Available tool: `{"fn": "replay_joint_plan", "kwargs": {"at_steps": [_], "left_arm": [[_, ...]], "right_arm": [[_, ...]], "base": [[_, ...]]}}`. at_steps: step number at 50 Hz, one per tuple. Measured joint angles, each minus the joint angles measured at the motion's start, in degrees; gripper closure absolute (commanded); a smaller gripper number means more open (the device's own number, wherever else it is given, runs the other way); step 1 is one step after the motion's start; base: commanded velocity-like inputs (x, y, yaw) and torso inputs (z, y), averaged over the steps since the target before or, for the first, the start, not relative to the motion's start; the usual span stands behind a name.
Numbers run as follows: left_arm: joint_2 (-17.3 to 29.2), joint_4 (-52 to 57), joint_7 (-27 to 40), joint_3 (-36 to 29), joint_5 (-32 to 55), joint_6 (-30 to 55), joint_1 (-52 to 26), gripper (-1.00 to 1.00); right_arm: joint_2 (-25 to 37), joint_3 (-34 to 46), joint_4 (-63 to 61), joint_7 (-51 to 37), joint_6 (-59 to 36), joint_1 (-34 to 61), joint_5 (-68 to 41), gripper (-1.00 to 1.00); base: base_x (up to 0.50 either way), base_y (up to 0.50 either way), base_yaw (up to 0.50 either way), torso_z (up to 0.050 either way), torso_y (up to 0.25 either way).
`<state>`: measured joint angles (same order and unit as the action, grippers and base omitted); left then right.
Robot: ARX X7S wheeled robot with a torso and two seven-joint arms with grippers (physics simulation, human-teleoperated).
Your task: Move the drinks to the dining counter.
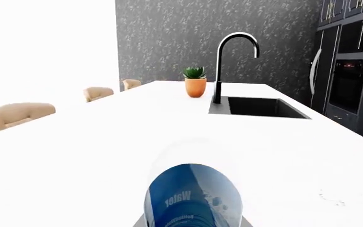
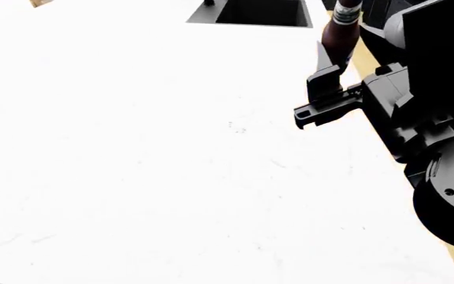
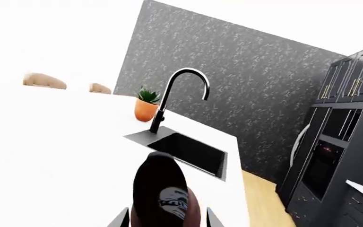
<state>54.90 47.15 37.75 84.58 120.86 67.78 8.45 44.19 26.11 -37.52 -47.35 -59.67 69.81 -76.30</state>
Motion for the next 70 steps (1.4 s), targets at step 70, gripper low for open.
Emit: {"fn": "replay_joint_plan", "kwargs": {"at_steps": [70], "left_arm": [[-5.4, -22.2, 0.4, -111.2, -26.5, -5.2, -78.5, 1.0]], "right_arm": [[-9.7, 7.0, 19.1, 6.9, 1.9, 0.2, 1.4, 1.0]], "base": [[0.0, 0.0, 0.0, 0.0, 0.001]]}}
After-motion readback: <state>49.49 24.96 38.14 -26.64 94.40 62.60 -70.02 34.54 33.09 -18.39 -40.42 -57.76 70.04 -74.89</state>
